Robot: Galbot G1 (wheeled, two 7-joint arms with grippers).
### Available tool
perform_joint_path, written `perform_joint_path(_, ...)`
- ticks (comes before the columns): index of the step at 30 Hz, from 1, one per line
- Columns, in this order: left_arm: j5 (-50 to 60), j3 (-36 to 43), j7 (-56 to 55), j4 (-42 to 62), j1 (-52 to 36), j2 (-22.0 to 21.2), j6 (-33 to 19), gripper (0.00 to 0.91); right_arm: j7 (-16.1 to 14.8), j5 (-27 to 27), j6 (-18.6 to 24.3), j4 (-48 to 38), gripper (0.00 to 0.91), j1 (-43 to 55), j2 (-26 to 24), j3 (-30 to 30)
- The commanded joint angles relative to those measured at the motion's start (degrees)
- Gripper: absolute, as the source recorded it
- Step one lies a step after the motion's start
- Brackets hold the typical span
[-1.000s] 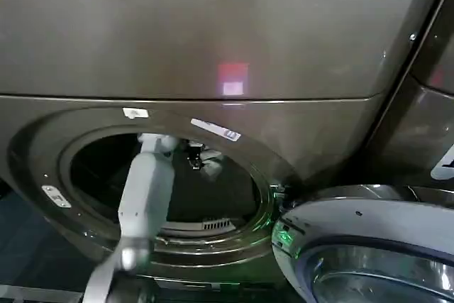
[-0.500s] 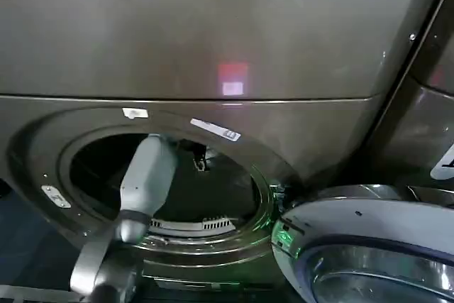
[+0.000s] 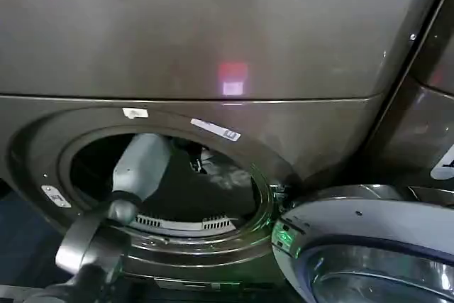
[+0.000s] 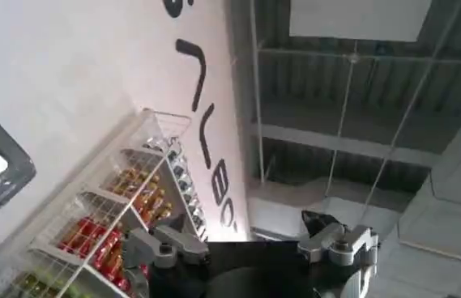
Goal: Grasp the clothes from the dryer.
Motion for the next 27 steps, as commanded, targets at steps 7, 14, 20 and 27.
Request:
perform_joint_path(7, -1.6, 4.4, 0.0, 6.4, -1.0, -0.2, 1.3, 0.907, -0.2, 1.2, 0.3, -0.1, 0.907, -0.7, 0.0, 0.5)
perform_joint_path(14, -3.4, 6.6, 0.0, 7.8, -0.4, 0.0, 1.8, 0.907, -0.2, 1.3, 0.4, -0.3, 0.907, -0.9, -0.4, 0.8)
perform_joint_path(20, -4.4, 7.3, 0.0, 7.8, -0.4, 0.6, 1.8, 0.907, -0.2, 1.4, 0.3, 0.3, 0.907, -0.7, -0.3, 0.5)
perform_joint_path(27, -4.9, 7.6, 0.0, 7.4, -0.8, 1.3, 1.9, 0.887, -0.3, 1.5, 0.3, 0.7, 0.907, -0.4, -0.1, 0.0)
